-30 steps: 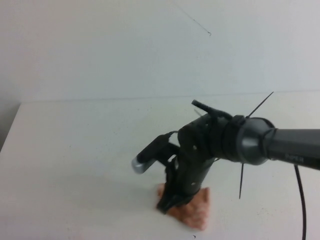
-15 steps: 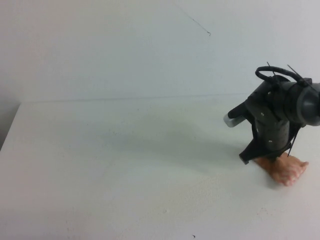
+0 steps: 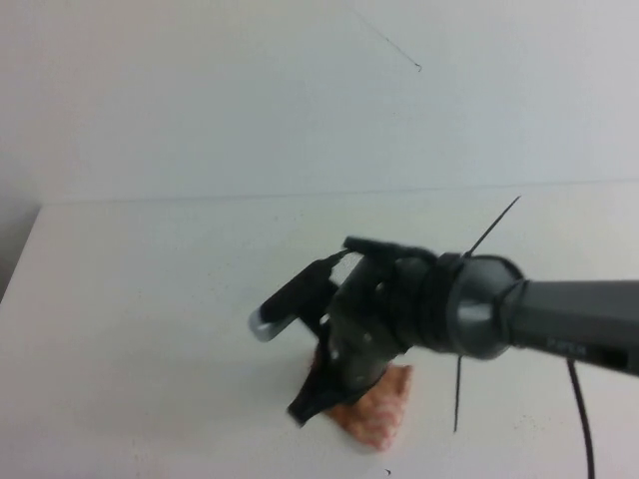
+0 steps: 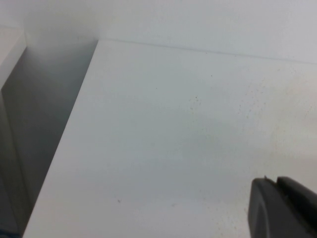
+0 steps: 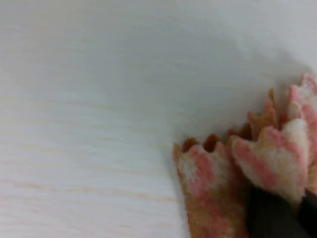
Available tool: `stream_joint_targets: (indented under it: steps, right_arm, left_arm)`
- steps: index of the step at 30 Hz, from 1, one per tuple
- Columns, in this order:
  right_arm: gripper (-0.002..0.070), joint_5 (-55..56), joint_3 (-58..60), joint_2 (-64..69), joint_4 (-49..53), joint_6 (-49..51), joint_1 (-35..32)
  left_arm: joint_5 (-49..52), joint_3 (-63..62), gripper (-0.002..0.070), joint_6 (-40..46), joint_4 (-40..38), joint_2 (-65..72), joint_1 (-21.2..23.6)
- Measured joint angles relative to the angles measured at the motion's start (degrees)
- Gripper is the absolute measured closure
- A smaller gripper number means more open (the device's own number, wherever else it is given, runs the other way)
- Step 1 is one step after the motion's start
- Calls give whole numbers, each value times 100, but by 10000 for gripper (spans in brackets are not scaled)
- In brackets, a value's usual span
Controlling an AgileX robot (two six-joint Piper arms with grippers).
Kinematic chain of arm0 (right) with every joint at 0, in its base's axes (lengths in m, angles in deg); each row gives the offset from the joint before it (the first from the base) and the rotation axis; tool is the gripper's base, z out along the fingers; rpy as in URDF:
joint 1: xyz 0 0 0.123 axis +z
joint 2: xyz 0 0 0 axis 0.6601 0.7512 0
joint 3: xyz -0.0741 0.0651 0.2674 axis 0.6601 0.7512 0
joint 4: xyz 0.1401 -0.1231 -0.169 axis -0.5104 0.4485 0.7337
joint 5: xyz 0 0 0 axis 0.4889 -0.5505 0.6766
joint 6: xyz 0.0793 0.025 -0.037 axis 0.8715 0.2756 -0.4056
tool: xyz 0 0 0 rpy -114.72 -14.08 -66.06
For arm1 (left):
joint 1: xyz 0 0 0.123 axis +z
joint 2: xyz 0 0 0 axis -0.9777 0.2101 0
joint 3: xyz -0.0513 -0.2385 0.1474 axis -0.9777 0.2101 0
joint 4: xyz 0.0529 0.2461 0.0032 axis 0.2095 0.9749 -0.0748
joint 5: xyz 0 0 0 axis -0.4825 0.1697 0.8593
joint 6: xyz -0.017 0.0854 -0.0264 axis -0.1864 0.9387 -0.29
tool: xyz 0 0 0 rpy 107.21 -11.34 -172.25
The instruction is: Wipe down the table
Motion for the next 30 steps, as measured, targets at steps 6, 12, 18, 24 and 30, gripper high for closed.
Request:
stream_joint_targets:
  steps: [6, 12, 18, 24, 30]
  right_arm:
    - [680, 464, 0, 0, -66, 115, 1323]
    - [680, 575, 0, 0, -114, 115, 2019]
    - [680, 196, 0, 0, 527, 120, 1805]
    - [680, -43, 0, 0, 820, 183, 706]
    - [680, -357, 0, -11, 1017, 381, -548]
  left_arm:
    - [0, 0, 676, 0, 0, 0, 0]
    - [0, 0, 676, 0, 0, 0, 0]
    - [0, 0, 676, 0, 0, 0, 0]
    - [0, 0, 676, 0, 0, 0, 0]
    - [0, 0, 676, 0, 0, 0, 0]
